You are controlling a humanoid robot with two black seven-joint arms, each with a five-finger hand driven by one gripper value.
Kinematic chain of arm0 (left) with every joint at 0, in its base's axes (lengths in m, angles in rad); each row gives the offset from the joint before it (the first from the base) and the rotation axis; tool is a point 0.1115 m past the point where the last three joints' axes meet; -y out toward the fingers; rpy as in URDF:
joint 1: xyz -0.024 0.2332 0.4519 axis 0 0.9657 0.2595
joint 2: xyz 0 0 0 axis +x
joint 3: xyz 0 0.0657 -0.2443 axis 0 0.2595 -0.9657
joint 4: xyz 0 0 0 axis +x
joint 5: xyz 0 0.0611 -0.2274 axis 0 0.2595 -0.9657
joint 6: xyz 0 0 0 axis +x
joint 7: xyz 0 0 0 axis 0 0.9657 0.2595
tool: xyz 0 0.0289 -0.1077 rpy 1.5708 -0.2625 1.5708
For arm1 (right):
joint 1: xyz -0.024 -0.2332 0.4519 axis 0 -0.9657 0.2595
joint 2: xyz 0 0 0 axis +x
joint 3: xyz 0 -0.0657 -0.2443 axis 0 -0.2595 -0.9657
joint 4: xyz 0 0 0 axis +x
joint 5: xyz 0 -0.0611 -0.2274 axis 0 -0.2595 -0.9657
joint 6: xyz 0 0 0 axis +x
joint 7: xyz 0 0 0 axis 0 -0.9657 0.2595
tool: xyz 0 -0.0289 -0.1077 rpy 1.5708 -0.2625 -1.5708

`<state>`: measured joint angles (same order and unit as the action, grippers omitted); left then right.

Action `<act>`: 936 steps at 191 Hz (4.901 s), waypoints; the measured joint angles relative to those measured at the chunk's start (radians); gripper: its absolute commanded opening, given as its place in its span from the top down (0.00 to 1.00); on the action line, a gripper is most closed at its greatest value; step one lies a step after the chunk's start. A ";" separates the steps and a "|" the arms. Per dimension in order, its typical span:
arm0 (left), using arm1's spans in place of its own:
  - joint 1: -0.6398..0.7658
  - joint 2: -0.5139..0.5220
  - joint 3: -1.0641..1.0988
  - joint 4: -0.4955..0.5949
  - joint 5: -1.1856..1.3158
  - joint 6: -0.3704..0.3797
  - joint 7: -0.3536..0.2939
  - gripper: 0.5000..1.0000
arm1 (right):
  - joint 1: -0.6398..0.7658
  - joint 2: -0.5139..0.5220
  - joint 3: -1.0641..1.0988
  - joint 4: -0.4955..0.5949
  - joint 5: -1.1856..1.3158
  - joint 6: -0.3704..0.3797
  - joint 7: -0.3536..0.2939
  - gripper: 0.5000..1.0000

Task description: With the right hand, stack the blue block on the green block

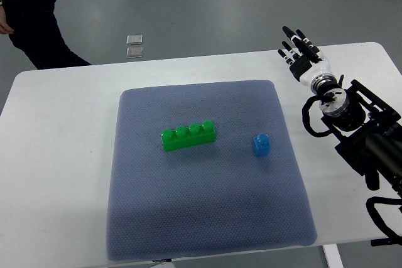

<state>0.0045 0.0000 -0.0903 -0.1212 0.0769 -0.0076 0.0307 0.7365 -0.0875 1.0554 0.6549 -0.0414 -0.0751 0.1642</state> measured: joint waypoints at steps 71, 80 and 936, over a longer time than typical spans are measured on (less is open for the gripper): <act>0.004 0.000 -0.005 0.004 0.000 0.005 -0.011 0.00 | 0.000 -0.008 -0.001 0.000 0.001 0.000 0.000 0.17; 0.006 0.000 -0.005 0.001 0.000 0.005 -0.011 0.00 | 0.000 -0.011 -0.001 0.000 0.001 0.001 0.000 0.17; 0.005 0.000 -0.005 -0.002 0.000 0.005 -0.011 0.00 | 0.144 -0.440 -0.684 0.612 -1.512 0.499 -0.175 0.24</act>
<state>0.0094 0.0000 -0.0951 -0.1227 0.0767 -0.0030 0.0199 0.8803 -0.5278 0.3711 1.2671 -1.5535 0.4235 -0.0109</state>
